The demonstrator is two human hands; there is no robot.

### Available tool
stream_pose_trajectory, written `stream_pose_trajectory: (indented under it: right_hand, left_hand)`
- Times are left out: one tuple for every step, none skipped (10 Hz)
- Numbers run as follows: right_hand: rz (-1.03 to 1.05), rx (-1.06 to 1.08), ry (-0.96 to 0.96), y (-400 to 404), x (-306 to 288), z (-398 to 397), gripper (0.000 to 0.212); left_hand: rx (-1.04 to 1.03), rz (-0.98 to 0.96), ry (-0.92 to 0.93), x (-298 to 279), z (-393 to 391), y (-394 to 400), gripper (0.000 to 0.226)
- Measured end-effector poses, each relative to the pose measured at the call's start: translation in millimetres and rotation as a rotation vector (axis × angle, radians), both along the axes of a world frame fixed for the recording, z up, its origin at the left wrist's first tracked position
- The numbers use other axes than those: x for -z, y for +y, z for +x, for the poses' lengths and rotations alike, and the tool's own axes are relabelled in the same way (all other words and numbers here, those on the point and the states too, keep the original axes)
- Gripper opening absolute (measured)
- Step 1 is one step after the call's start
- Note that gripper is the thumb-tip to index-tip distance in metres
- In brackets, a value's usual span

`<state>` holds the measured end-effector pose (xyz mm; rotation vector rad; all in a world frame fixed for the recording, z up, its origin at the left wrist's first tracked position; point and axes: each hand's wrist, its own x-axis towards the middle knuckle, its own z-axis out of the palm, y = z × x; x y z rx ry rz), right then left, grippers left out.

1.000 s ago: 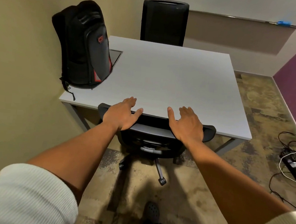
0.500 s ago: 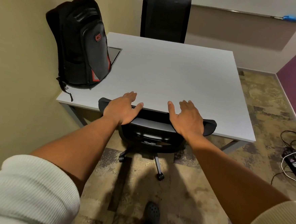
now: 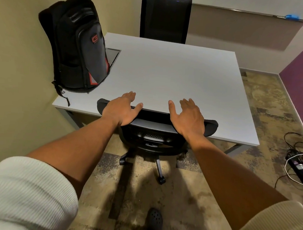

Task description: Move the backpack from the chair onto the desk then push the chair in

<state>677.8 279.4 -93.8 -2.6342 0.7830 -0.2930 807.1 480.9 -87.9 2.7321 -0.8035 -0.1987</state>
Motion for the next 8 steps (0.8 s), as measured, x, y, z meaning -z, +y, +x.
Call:
stream_pose_trajectory:
  right_hand:
    - [-0.007, -0.001, -0.012, -0.2, 0.2, -0.3, 0.087]
    - [-0.005, -0.004, -0.002, -0.1, 0.5, -0.9, 0.087]
    - [-0.016, -0.004, 0.000, 0.2, 0.2, -0.5, 0.085]
    - [-0.039, -0.014, 0.033, 0.9, -2.8, 1.6, 0.084]
    - [-0.079, -0.046, 0.055, -0.3, -5.4, 1.1, 0.080]
    - [-0.083, -0.091, 0.066, -2.1, -10.6, 2.3, 0.077]
    - [-0.091, -0.150, 0.037, -2.8, -18.6, 7.7, 0.075]
    - [-0.088, -0.189, 0.013, -7.4, -30.6, 13.6, 0.073]
  left_hand:
    - [-0.003, -0.006, 0.003, 0.5, -0.1, 0.2, 0.070]
    - [-0.002, -0.010, -0.002, 1.4, -0.9, 0.5, 0.068]
    - [0.036, -0.026, 0.001, 1.4, -0.1, 1.0, 0.065]
    - [0.081, 0.005, 0.012, -2.5, -1.3, 0.1, 0.063]
    - [0.122, 0.054, -0.018, -5.7, -2.3, -1.6, 0.060]
    - [0.108, 0.047, -0.034, -14.1, -4.9, -5.4, 0.056]
    - [0.086, 0.021, -0.064, -26.1, -6.2, -11.6, 0.054]
    - [0.080, 0.019, -0.100, -41.2, -2.9, -18.8, 0.054]
